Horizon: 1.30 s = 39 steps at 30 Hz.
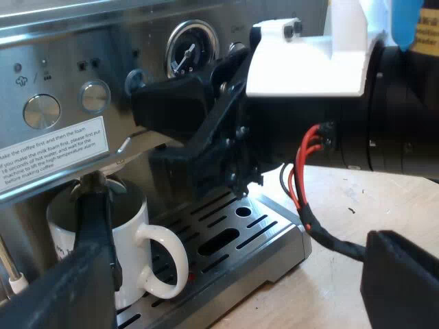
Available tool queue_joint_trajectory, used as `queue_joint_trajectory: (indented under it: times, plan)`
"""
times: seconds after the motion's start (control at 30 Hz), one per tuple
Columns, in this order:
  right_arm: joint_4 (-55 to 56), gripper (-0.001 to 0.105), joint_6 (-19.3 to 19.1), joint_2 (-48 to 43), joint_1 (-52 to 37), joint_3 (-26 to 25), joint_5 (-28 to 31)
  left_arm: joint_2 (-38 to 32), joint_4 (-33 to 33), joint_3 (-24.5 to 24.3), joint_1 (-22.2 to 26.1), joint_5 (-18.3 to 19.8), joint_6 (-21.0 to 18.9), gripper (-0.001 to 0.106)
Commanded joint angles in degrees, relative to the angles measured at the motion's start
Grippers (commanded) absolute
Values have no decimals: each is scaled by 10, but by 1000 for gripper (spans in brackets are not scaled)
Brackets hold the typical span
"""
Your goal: Place mug into machine
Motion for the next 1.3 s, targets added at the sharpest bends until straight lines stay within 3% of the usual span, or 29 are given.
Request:
queue_joint_trajectory:
  times: [0.03, 0.43, 0.63, 0.7, 0.87, 0.93, 1.07, 1.3]
  plan:
    - [-29, 0, -3, -2, -8, -6, 40, -1, -10, -5, -3, 7, -10, 86]
    - [-41, 0, -9, -2, -7, -6, 41, -1, -10, -5, -3, 7, -10, 86]
    - [44, 2, -27, -27, 10, -6, 13, -14, 12, -19, -3, 7, -10, 86]
    - [71, 12, -15, -36, 16, -6, 9, -19, 20, -26, -3, 6, -8, 86]
    - [126, 71, 26, -70, 31, -6, 7, -27, 20, -46, -3, 6, -8, 86]
    - [158, 83, 27, -86, 36, -6, 0, -27, 20, -51, -3, 6, -8, 86]
    - [235, 88, 27, -130, 40, -6, -87, -27, 22, -63, -3, 25, -8, 86]
    - [286, 88, 22, -186, 16, -6, -99, -24, 24, -94, 3, 28, -8, 86]
